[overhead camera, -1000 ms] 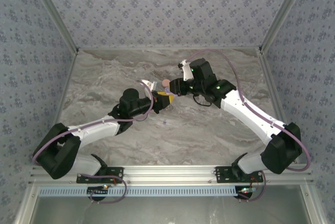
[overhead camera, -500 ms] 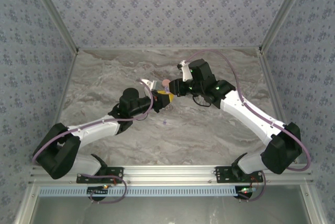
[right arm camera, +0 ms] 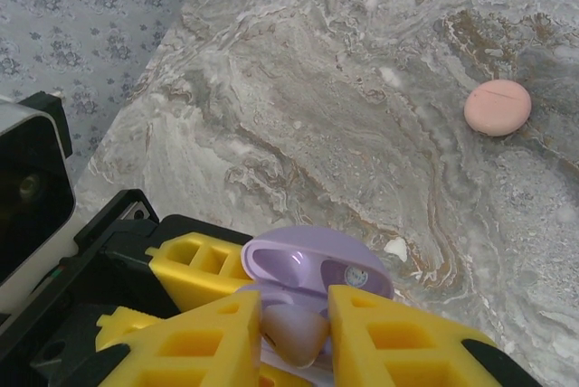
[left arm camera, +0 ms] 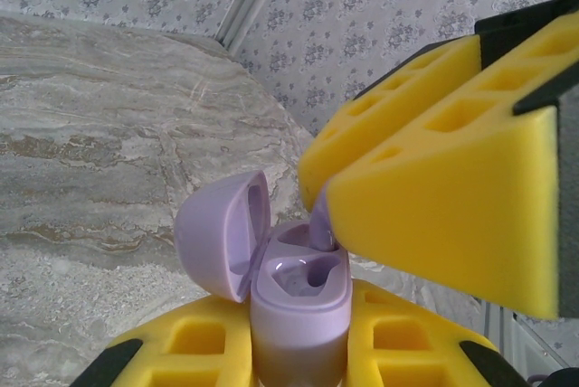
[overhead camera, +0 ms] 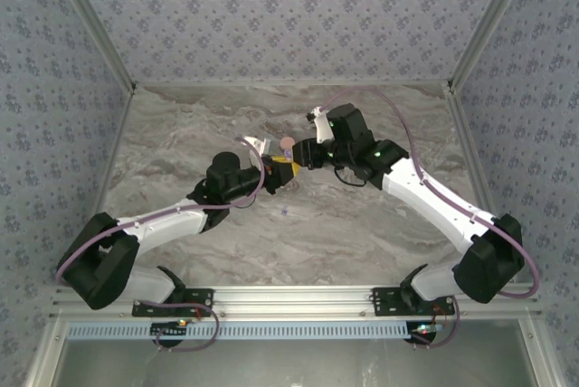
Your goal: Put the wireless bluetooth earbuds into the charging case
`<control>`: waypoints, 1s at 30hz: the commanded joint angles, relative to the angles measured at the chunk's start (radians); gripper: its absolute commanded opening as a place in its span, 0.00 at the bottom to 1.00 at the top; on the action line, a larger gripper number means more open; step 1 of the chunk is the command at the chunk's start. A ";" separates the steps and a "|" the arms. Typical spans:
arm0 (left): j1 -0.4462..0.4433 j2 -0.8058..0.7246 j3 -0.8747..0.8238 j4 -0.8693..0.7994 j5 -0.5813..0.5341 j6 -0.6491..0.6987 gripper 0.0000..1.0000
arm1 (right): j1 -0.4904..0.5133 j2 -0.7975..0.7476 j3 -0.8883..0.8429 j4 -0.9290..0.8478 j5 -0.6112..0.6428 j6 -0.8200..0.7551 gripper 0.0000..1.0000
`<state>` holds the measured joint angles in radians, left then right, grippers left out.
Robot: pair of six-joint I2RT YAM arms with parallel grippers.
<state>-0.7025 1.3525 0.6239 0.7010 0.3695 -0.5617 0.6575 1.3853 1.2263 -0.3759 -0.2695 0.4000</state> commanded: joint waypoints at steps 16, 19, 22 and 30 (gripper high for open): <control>-0.008 -0.033 0.046 -0.044 0.017 0.102 0.19 | 0.012 -0.048 0.029 -0.082 0.031 -0.033 0.46; -0.007 -0.046 0.043 -0.066 0.017 0.135 0.19 | 0.012 -0.060 0.040 -0.095 0.029 -0.040 0.49; -0.007 -0.061 0.043 -0.095 0.015 0.169 0.19 | 0.013 -0.071 0.047 -0.110 0.026 -0.049 0.51; -0.007 -0.079 0.043 -0.120 0.016 0.215 0.19 | 0.014 -0.078 0.055 -0.140 0.002 -0.070 0.46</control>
<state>-0.7029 1.3029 0.6338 0.5854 0.3737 -0.3874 0.6640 1.3239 1.2507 -0.4770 -0.2516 0.3500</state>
